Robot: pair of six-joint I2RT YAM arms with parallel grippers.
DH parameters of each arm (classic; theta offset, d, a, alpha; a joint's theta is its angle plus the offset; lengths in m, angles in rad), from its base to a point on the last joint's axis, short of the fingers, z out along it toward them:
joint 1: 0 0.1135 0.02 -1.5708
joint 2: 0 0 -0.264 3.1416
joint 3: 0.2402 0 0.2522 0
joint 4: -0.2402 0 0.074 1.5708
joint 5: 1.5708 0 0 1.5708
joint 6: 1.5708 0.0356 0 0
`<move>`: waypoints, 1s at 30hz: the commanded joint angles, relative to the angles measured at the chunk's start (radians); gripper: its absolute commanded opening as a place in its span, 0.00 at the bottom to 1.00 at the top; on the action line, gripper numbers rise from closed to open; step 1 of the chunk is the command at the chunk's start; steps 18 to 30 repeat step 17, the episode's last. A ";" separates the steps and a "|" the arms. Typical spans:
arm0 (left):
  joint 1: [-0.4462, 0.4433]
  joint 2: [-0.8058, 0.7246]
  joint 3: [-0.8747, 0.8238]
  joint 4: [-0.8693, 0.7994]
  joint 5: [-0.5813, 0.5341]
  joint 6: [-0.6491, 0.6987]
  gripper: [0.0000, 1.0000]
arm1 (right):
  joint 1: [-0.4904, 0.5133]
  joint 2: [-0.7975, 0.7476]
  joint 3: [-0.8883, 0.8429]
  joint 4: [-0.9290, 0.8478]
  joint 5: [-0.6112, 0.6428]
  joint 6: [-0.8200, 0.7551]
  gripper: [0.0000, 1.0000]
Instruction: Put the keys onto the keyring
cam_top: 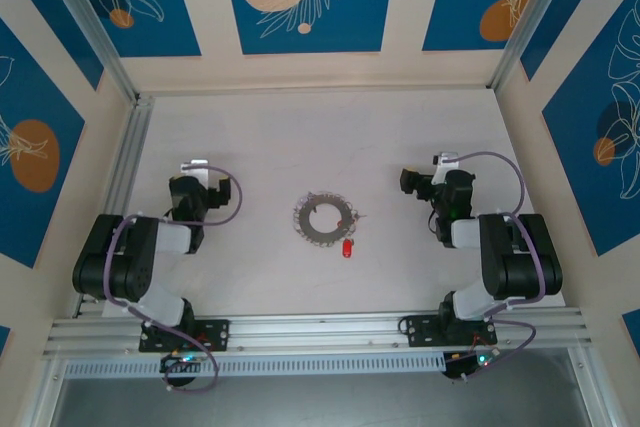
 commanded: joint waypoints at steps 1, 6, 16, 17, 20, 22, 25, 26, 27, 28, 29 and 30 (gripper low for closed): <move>0.006 0.009 -0.009 0.092 0.059 0.024 1.00 | 0.024 0.008 0.024 0.010 0.045 -0.042 0.99; 0.006 0.009 -0.007 0.087 0.055 0.023 1.00 | 0.022 0.007 0.025 0.007 0.040 -0.040 0.99; 0.005 0.007 -0.008 0.090 0.054 0.024 1.00 | 0.014 0.009 0.029 -0.001 0.022 -0.037 0.99; 0.006 0.007 -0.008 0.090 0.052 0.024 1.00 | 0.014 0.008 0.027 0.002 0.022 -0.039 0.99; 0.006 0.007 -0.008 0.090 0.052 0.024 1.00 | 0.014 0.008 0.027 0.002 0.022 -0.039 0.99; 0.006 0.007 -0.008 0.090 0.052 0.024 1.00 | 0.014 0.008 0.027 0.002 0.022 -0.039 0.99; 0.006 0.007 -0.008 0.090 0.052 0.024 1.00 | 0.014 0.008 0.027 0.002 0.022 -0.039 0.99; 0.006 0.007 -0.008 0.090 0.052 0.024 1.00 | 0.014 0.008 0.027 0.002 0.022 -0.039 0.99; 0.006 0.007 -0.008 0.090 0.052 0.024 1.00 | 0.014 0.008 0.027 0.002 0.022 -0.039 0.99; 0.006 0.007 -0.008 0.090 0.052 0.024 1.00 | 0.014 0.008 0.027 0.002 0.022 -0.039 0.99; 0.006 0.007 -0.008 0.090 0.052 0.024 1.00 | 0.014 0.008 0.027 0.002 0.022 -0.039 0.99; 0.006 0.007 -0.008 0.090 0.052 0.024 1.00 | 0.014 0.008 0.027 0.002 0.022 -0.039 0.99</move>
